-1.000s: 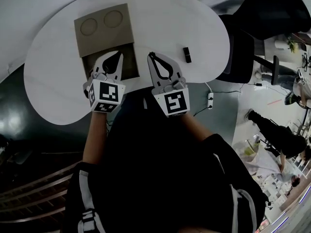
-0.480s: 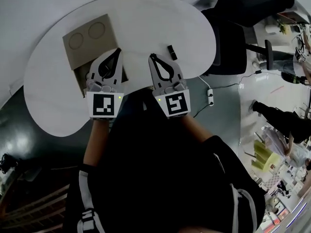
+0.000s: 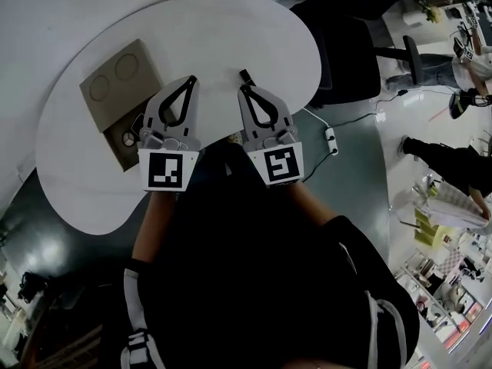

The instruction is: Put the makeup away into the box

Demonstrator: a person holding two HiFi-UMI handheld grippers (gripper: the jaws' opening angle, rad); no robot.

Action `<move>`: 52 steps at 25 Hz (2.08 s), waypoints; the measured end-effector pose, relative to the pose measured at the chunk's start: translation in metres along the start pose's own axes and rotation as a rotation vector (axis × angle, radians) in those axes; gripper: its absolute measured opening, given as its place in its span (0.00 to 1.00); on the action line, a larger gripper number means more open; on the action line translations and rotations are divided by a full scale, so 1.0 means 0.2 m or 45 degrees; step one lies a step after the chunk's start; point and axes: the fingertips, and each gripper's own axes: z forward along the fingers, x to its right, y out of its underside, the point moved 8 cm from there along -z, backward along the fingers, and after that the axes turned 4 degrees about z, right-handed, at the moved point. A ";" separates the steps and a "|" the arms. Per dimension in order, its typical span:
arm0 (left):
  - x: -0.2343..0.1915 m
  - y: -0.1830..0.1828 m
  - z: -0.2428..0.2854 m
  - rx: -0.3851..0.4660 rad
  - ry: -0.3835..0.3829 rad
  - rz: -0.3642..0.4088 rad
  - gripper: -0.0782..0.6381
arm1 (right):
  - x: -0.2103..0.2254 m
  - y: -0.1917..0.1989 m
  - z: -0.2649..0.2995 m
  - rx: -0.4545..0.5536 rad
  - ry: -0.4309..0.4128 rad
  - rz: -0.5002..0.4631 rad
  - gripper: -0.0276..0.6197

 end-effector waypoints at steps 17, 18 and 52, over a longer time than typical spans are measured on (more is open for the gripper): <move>0.25 -0.06 0.37 -0.008 0.285 0.093 0.12 | 0.30 0.09 -0.16 -0.033 0.225 0.093 0.08; 0.26 -0.05 0.40 -0.020 0.304 0.097 0.12 | 0.31 0.10 -0.16 -0.036 0.233 0.099 0.08; 0.60 0.46 0.86 -0.542 1.029 0.818 0.45 | 0.56 0.24 -0.14 -0.138 0.394 0.218 0.08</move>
